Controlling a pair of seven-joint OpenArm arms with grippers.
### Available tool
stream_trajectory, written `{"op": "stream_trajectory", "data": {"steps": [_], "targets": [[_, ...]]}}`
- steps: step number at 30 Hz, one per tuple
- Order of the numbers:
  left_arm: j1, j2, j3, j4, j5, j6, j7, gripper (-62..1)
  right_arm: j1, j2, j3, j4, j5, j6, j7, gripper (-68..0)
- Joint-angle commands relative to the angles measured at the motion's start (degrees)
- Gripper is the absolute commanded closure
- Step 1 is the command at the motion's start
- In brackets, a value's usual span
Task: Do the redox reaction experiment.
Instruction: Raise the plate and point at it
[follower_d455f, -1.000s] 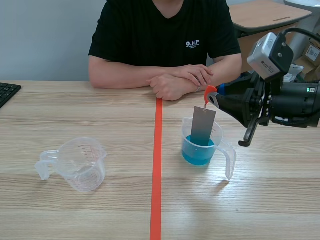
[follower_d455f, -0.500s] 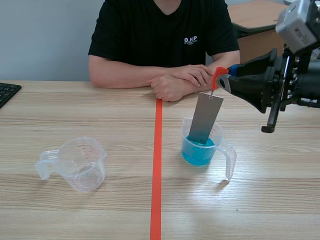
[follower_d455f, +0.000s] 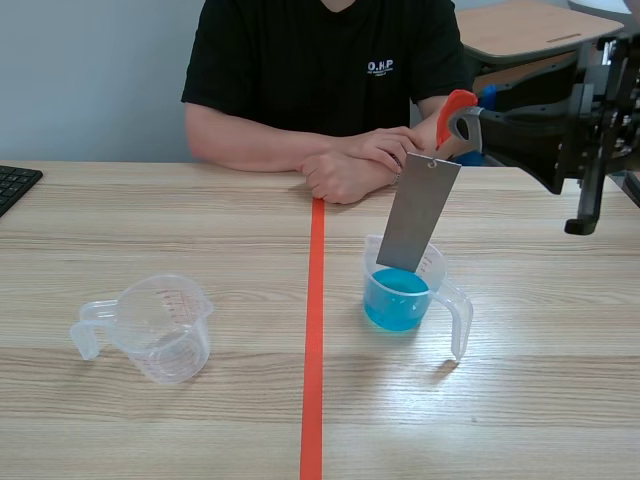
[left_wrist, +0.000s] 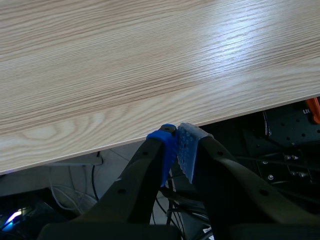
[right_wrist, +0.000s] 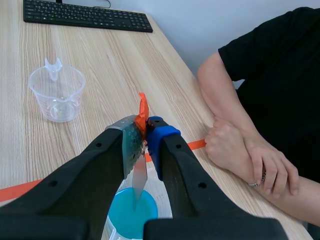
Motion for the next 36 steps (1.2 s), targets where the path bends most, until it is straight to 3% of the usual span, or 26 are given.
{"op": "stream_trajectory", "data": {"steps": [1, 17, 23, 32, 36], "targets": [[0.31, -0.20, 0.07, 0.46, -0.33, -0.15, -0.61, -4.1, 0.70, 1.33, 1.86, 0.98, 1.49, -0.20, 1.05, -1.7], [0.35, -2.36, 0.17, 0.48, -0.28, -0.61, -1.05, -4.0, 0.68, 3.78, 3.26, 1.64, 3.85, -0.13, 1.05, -1.7], [0.31, -10.25, 0.57, 0.55, -0.44, -2.82, -4.17, -4.0, 0.68, 3.78, 3.63, 1.64, 3.85, 0.28, 0.85, -1.7], [-4.52, -23.47, 2.08, 1.25, -5.73, -5.79, -6.91, -4.0, 0.70, 3.76, 4.11, 1.64, 3.82, 0.44, 0.83, -1.7], [-9.20, -29.20, 4.81, 1.84, -5.97, -8.11, -9.09, -4.0, 0.70, 3.76, 4.83, 1.64, 3.89, 0.44, 0.87, -1.7]]}}
